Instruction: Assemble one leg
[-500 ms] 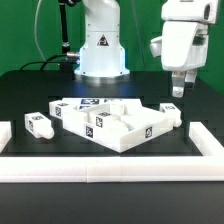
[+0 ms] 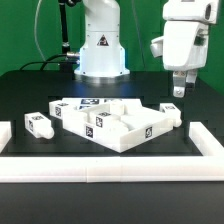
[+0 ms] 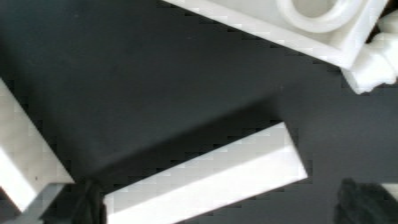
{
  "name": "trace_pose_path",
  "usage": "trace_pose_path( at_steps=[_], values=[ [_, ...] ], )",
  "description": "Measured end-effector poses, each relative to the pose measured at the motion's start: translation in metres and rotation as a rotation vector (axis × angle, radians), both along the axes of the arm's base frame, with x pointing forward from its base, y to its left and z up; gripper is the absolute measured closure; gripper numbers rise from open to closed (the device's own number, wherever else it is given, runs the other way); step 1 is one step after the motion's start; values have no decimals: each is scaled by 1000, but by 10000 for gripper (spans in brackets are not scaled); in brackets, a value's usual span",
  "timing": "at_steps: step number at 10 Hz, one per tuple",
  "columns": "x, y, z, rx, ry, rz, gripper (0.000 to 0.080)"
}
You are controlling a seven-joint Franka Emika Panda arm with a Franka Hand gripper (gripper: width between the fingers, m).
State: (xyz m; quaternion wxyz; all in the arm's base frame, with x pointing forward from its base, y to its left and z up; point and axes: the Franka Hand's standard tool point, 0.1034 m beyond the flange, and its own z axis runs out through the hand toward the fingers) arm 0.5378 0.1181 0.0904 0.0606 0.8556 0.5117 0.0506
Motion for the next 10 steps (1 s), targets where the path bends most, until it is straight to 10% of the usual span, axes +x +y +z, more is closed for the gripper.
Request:
trace_pose_path(
  at_steps=[3,5,10],
  values=[
    [-9,-12,-3,-2,10,2,150],
    [-51,-33,-13,4,33,-10,150],
    [-56,-37,-16,8,43,-29,150]
  ],
)
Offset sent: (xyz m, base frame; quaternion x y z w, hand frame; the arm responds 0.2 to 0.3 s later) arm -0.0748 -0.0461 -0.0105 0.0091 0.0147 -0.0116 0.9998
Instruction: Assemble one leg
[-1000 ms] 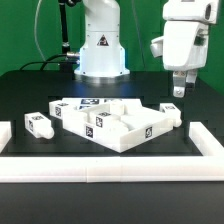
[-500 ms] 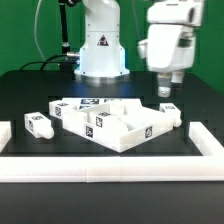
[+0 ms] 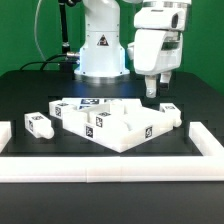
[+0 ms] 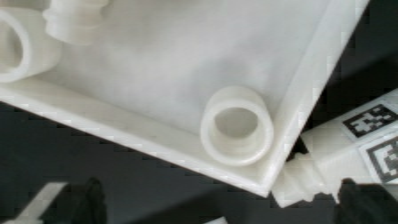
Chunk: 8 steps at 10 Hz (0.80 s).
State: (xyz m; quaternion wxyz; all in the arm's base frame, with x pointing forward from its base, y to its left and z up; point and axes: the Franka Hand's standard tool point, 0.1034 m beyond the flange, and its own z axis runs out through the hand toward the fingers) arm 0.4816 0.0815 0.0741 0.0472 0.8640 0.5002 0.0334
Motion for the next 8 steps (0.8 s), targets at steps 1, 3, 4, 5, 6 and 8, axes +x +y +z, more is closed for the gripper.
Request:
trace_pose_path(
  at_steps=[1,3,4,5,6,8],
  values=[
    [-9,-6,-6,3,30,-92,150],
    [-37,-8,-28,22,47,-109,150],
    [-44,-11,-36,26,57,-112,150],
    [-49,-12,-44,34,59,-113,150],
    [-54,-13,-51,34,73,-109,150],
    [-55,-15,-59,39,75,-95,150]
  ],
)
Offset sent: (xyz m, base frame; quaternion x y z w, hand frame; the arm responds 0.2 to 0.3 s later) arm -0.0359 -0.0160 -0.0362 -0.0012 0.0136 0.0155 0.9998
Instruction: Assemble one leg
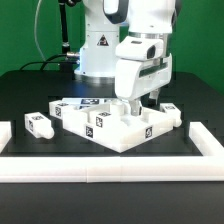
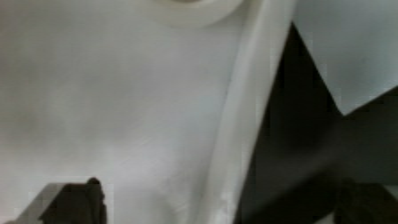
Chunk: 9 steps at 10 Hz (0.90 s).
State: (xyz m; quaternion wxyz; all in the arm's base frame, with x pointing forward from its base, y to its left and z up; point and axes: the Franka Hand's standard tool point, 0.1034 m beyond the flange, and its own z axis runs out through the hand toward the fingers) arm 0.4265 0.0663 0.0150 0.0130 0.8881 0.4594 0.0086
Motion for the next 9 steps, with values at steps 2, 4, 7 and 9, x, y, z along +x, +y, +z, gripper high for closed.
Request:
trace_pose_path(
  at_steps=[2,4,7,9],
  values=[
    [0,0,-7,2,7,11,276],
    [1,0,-8,3,7,13,563],
    [0,0,-8,2,10,22,724],
    [0,0,-8,2,10,33,747]
  ],
)
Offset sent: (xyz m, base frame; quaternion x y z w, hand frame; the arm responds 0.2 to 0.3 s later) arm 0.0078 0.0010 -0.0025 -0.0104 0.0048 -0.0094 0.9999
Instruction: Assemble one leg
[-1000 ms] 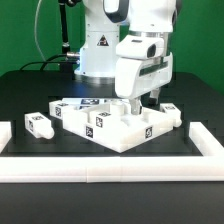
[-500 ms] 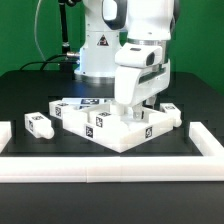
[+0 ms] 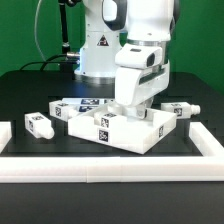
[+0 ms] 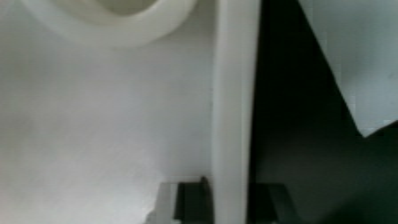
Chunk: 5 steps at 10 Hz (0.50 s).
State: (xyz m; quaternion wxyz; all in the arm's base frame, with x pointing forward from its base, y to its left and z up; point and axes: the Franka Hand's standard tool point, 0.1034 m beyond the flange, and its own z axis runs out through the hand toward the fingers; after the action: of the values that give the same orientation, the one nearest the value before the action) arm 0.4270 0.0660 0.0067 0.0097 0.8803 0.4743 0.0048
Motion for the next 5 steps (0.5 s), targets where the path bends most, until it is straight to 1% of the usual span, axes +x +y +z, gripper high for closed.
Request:
trace_pose_path(
  at_steps=[2,4,5],
  values=[
    [6,-2,2,-1,-8,69,747],
    [23,-5,5,-5,-30,222,747],
    [32,-4,6,-6,-41,284,747]
  ],
)
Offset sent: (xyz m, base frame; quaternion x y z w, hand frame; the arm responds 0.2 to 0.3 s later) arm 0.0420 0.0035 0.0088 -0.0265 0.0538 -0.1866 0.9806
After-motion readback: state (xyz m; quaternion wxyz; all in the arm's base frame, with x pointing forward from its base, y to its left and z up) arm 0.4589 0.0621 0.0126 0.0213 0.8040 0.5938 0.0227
